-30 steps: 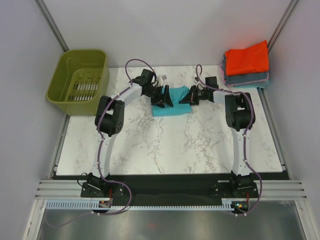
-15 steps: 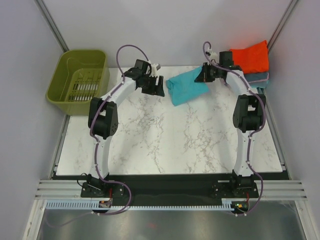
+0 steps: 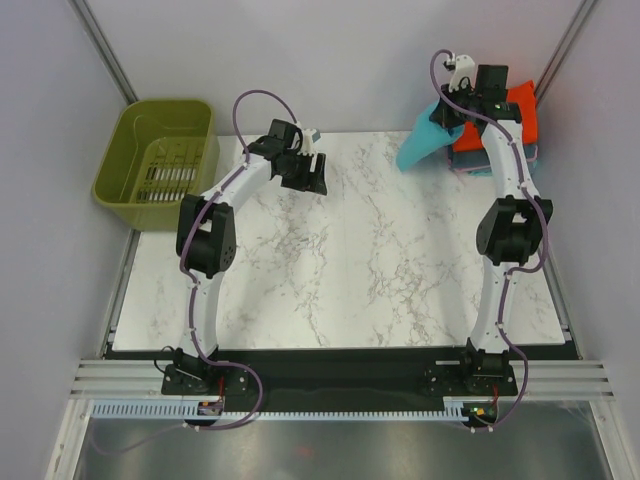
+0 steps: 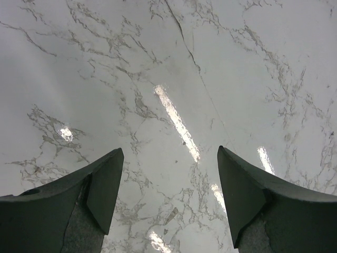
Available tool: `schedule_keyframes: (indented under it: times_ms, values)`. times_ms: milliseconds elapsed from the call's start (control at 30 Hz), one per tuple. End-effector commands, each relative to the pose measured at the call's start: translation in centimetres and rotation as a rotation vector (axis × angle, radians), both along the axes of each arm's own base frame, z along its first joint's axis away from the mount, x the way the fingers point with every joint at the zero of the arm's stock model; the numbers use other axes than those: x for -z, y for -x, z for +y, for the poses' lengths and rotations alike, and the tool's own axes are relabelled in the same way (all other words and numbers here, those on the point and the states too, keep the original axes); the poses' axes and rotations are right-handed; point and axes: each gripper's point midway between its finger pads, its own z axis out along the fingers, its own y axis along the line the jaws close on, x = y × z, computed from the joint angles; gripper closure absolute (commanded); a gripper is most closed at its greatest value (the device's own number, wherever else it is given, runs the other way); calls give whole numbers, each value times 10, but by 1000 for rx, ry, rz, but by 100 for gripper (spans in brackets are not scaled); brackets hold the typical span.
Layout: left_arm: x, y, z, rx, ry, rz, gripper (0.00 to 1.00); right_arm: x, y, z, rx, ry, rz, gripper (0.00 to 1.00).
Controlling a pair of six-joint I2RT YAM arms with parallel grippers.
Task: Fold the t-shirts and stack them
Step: Neatly place the folded tshirt to the corner
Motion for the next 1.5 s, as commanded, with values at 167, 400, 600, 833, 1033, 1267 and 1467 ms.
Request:
schedule_keyframes:
  times_ms: [167, 400, 600, 833, 1033, 1267, 1467]
  values:
    - [-10, 2, -7, 43, 8, -31, 20, -71, -28, -39, 42, 202, -260, 100]
    - [-11, 2, -15, 50, 17, -35, 20, -111, -51, -67, 125, 252, -436, 100]
    - [-14, 8, -26, 75, 11, -46, 20, -115, -74, -77, 164, 284, -533, 100]
    - [-11, 18, -26, 94, -19, -47, 20, -128, -83, -87, 215, 321, -609, 100]
    - [-11, 14, -24, 87, -36, -61, 20, -135, -72, -106, 241, 328, -599, 100]
    - [-13, 17, -35, 102, -16, -58, 20, -170, -71, -148, 353, 350, -701, 100]
    - [-12, 22, -39, 114, -18, -52, 20, -161, -69, -153, 336, 342, -675, 100]
